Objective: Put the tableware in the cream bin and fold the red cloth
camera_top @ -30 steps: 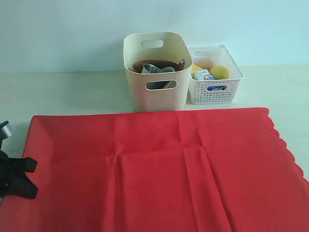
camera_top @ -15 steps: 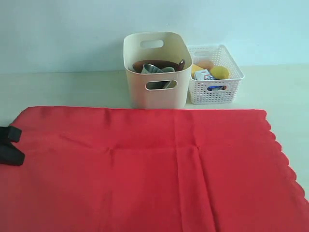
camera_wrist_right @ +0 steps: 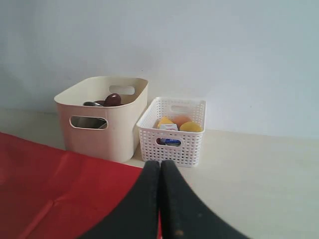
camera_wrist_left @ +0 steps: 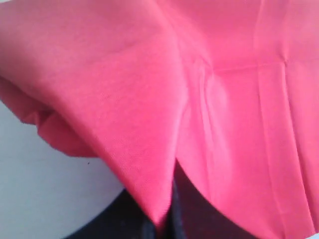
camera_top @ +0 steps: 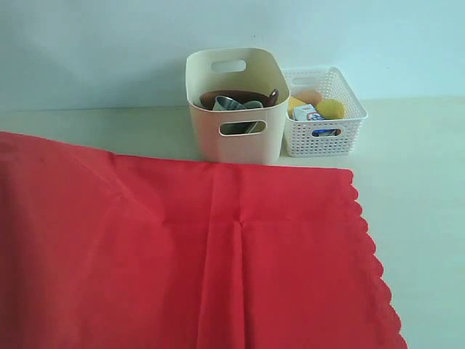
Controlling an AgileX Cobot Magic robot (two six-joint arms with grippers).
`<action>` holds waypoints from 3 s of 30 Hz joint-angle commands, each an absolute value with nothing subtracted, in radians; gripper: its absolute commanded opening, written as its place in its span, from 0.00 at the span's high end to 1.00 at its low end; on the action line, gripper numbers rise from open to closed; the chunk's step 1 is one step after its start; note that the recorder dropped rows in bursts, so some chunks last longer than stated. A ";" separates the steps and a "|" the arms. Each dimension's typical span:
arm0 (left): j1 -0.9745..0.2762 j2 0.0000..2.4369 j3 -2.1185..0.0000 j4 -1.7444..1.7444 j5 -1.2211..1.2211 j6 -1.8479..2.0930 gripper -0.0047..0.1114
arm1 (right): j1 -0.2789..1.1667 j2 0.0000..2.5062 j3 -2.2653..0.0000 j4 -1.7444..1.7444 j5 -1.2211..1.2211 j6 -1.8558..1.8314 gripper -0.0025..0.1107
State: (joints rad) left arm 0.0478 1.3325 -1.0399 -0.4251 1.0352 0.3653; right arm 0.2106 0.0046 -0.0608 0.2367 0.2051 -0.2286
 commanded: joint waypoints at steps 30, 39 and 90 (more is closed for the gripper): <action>-0.779 1.814 -1.503 -0.331 0.910 0.091 0.96 | 0.204 0.000 -0.056 0.237 0.200 -0.229 0.98; -0.862 2.054 -1.573 -0.431 0.644 0.093 0.91 | 0.204 0.000 -0.056 0.237 0.200 -0.229 0.98; -0.976 2.072 -1.712 -0.599 0.700 0.539 0.12 | 0.204 0.237 -0.288 0.237 0.216 -0.229 0.98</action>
State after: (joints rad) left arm -0.9762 2.0775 -1.7078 -0.6332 0.6654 0.5437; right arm 0.2106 0.2121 -0.2546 0.2367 0.2205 -0.2286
